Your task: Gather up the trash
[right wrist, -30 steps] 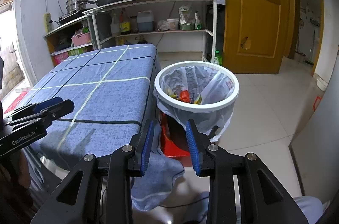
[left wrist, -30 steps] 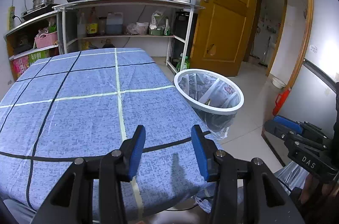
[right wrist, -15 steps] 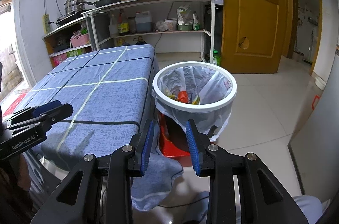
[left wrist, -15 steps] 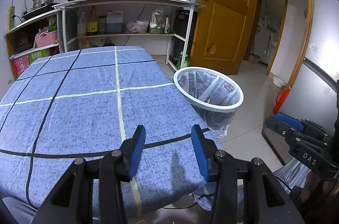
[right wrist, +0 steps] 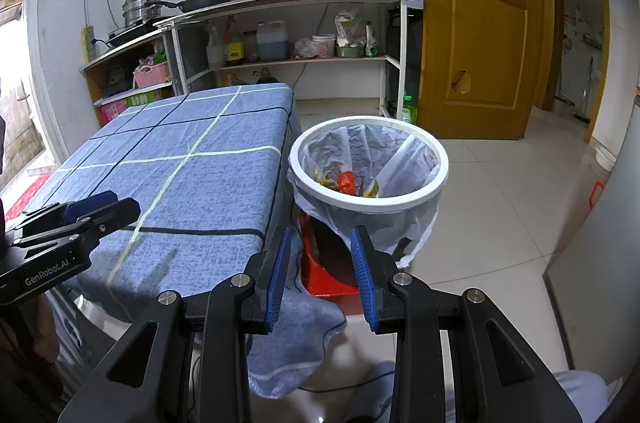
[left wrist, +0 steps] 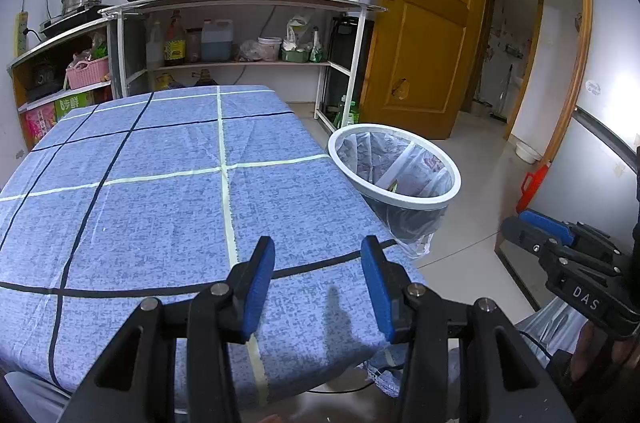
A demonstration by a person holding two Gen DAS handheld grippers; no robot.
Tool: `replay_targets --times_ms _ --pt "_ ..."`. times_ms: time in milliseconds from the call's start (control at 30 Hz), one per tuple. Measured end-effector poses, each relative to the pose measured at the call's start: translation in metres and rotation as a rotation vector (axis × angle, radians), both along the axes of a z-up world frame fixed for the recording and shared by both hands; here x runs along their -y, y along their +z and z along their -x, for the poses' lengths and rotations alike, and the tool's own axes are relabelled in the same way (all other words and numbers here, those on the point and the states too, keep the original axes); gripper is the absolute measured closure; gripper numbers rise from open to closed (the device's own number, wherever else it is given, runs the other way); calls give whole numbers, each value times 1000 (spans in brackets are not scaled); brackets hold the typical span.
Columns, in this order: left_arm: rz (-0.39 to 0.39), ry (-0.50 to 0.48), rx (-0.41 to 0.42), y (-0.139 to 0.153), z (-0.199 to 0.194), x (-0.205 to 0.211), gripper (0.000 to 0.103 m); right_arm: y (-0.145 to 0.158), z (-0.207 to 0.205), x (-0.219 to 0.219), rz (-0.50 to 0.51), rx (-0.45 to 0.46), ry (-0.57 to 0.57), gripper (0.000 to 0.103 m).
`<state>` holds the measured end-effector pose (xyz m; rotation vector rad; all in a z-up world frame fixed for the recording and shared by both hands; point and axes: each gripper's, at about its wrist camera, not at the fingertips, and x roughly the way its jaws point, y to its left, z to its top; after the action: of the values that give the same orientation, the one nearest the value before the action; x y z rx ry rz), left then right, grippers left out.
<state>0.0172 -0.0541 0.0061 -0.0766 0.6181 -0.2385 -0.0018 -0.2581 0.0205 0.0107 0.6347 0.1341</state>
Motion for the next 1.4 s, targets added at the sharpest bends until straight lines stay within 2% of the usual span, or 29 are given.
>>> replay_targets --times_ms 1400 --pt "-29 12 16 3 -1 0 56 3 -3 -1 4 0 8 71"
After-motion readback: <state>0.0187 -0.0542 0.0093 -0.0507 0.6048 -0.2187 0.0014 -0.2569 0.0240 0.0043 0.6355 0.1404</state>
